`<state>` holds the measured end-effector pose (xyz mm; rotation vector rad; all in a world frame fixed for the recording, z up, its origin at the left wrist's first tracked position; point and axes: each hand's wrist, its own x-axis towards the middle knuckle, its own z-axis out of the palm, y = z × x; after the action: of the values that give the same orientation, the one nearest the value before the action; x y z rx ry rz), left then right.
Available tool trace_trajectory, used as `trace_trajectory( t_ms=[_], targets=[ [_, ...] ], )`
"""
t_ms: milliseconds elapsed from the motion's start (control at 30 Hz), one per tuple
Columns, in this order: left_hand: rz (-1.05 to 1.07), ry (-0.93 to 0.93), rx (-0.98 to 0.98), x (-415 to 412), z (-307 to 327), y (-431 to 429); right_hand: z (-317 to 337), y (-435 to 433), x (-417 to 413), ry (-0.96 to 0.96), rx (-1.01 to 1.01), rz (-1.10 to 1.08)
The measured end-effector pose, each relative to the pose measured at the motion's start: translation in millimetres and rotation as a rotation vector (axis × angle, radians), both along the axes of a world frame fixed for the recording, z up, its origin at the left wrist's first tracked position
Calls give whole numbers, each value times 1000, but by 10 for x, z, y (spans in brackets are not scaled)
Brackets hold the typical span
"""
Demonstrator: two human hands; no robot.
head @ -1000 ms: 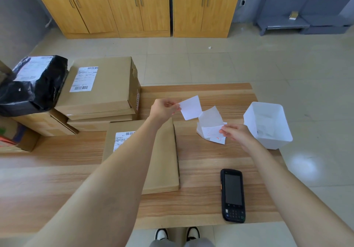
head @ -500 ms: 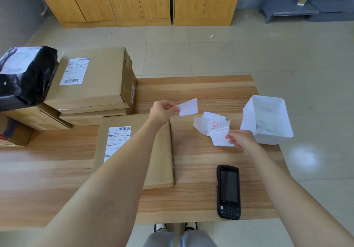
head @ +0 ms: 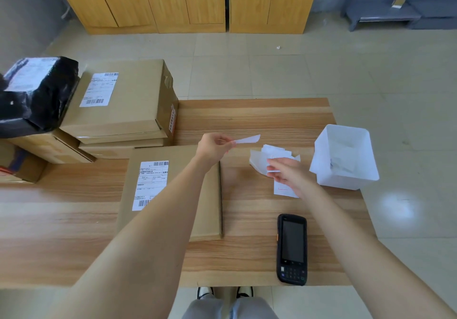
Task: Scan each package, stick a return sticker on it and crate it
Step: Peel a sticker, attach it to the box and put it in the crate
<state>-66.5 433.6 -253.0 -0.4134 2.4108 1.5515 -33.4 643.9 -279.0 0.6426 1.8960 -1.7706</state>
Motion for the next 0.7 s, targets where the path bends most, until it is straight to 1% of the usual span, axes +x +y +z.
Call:
trace_trajectory(
  t_ms=[67,167,300,433,533,700],
  targets=[
    [-2,19,14,30,31,27,148,-212,-5,58,-145,47],
    [-17,50,33,102,105,31,306,-478,-29,108,-213,3],
    [-14,65,92,245,210,-29,378,-657,-37,153,-196,-83],
    [-10,25,128,436,299,-160,459,-765,34,204,-173,-82],
    [13,-31,137,597,314,-340,532,-859,105,238,-117,-8],
    [94,25,146,848,391,-721,619,-1118,254,277,2,146]
  ],
)
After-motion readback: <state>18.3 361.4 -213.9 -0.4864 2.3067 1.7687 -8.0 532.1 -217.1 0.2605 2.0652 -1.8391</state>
